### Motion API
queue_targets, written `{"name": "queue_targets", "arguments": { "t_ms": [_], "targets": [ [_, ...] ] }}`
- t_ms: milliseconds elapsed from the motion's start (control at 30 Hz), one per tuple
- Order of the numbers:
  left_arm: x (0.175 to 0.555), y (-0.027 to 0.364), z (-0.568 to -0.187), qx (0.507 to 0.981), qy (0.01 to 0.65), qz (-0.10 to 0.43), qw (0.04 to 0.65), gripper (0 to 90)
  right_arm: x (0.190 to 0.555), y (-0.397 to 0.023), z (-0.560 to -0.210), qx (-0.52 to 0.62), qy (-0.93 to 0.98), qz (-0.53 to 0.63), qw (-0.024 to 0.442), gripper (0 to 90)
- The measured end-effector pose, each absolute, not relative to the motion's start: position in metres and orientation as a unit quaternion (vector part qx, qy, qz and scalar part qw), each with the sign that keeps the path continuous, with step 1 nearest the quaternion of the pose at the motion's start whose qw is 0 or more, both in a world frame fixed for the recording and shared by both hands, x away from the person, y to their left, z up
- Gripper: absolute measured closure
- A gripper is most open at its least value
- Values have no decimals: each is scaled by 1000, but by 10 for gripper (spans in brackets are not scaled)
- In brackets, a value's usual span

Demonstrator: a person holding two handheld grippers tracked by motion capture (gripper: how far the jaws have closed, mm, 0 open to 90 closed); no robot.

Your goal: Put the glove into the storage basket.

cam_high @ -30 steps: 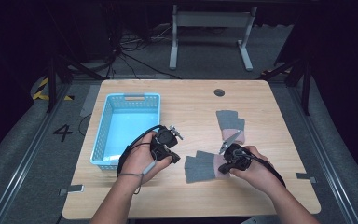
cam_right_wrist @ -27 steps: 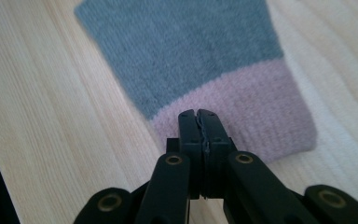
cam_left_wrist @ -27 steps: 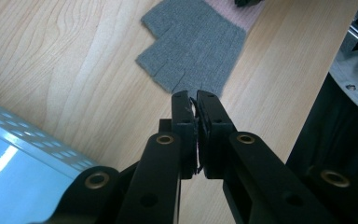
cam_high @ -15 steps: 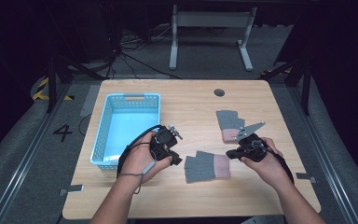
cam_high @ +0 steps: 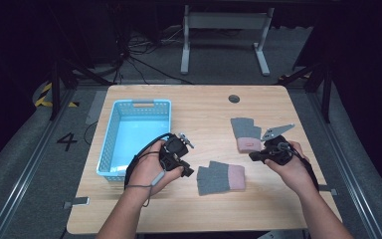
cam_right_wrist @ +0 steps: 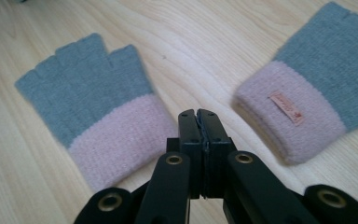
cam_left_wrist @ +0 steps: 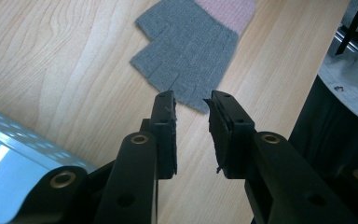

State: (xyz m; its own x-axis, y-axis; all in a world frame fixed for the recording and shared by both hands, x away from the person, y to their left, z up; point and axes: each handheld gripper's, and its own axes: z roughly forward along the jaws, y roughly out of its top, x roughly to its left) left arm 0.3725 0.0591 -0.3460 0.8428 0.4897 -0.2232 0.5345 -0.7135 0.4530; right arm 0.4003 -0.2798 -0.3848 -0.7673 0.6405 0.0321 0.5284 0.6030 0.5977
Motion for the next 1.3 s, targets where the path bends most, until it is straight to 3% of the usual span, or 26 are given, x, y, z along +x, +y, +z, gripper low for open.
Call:
{"name": "queue_targets", "arguments": {
  "t_ms": [333, 733, 1300],
  "targets": [
    [370, 66, -345, 920, 289, -39, 262, 711, 436, -289, -388, 358, 876, 308, 102, 895],
    [366, 76, -346, 916, 302, -37, 262, 705, 468, -270, -405, 359, 887, 273, 96, 895],
    [366, 78, -347, 916, 303, -36, 259, 702, 480, -266, -421, 366, 890, 253, 95, 895]
  ]
}}
